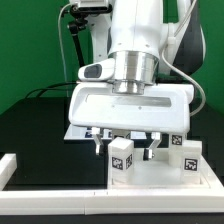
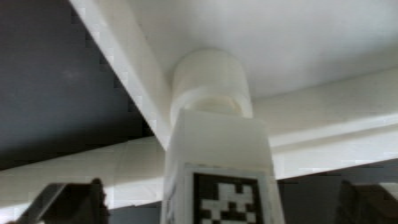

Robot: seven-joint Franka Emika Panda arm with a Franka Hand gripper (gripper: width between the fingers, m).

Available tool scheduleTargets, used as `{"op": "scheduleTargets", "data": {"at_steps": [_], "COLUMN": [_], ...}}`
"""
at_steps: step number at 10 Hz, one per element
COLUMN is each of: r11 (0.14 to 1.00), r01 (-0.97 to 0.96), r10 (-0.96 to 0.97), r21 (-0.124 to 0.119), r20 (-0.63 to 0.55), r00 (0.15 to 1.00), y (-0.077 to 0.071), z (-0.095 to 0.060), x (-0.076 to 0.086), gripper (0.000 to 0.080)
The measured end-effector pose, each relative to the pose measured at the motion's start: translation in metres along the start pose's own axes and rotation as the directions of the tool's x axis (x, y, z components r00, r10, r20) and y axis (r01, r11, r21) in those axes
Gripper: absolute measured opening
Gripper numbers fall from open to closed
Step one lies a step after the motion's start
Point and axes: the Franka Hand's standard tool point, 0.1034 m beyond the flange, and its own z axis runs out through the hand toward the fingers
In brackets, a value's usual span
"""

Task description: Assemble square table

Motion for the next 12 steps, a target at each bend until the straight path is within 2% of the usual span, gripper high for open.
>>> {"op": "scheduleTargets", "data": {"at_steps": [2, 4, 6, 7, 9, 10, 12], "r11": [1.000, 0.999, 0.997, 0.996, 0.994, 0.994, 0.991], "r01": [-0.008, -0.039, -0.075, -0.081, -0.103, -0.112, -0.136], "r10": [0.008, 0.037, 0.064, 0.068, 0.084, 0.094, 0.121], "r21": [0.001, 0.021, 0.028, 0.029, 0.021, 0.018, 0.004], "r20": [0.037, 0.108, 0.271, 0.313, 0.434, 0.431, 0.437], "r00": [0.999, 0.993, 0.961, 0.947, 0.897, 0.897, 0.891], "y": [0.000, 0.016, 0.017, 0.016, 0.014, 0.012, 0.011], "z": [-0.001, -0.009, -0.005, -0.004, -0.006, -0.004, 0.003], "x": [0.001, 0.029, 0.027, 0.032, 0.033, 0.036, 0.030], "gripper": [0.0648, 0.0648, 0.0648, 0.0648, 0.0648, 0.0648, 0.0648]}}
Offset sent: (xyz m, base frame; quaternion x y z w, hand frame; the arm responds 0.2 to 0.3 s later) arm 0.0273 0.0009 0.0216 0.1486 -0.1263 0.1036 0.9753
